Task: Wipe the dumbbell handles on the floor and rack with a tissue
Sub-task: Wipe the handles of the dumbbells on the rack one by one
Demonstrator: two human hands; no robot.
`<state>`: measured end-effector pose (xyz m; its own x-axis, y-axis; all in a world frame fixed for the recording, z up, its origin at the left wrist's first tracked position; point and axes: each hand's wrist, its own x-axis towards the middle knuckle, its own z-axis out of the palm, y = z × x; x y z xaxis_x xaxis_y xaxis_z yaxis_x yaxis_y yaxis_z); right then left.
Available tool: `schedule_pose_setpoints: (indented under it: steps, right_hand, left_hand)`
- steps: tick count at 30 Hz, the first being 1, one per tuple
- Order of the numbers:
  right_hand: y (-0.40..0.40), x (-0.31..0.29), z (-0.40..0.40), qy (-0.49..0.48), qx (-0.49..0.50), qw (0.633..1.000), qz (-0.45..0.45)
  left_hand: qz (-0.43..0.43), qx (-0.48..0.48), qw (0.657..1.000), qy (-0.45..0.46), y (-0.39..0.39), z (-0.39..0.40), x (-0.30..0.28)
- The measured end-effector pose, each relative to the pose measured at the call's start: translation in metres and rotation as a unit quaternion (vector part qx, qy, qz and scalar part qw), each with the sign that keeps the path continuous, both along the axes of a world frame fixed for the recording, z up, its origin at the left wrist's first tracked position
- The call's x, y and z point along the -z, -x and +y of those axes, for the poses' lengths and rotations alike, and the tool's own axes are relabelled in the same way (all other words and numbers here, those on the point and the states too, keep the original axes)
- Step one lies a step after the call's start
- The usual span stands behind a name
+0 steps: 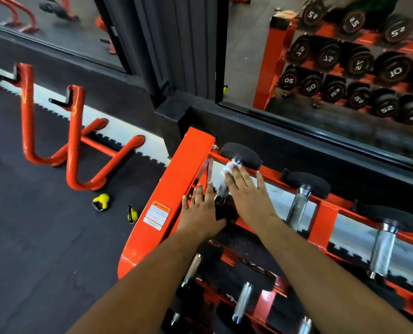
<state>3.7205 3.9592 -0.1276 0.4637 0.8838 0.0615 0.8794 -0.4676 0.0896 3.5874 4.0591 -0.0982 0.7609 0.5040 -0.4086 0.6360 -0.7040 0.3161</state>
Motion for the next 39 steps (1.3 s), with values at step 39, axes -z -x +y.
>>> schedule_pose_setpoints:
  steps: [39]
  right_hand:
    - [-0.060, -0.010, -0.202, 0.068, -0.097, 0.993, 0.000]
  left_hand:
    - [-0.067, 0.007, 0.996, 0.063, -0.041, -0.192, 0.011]
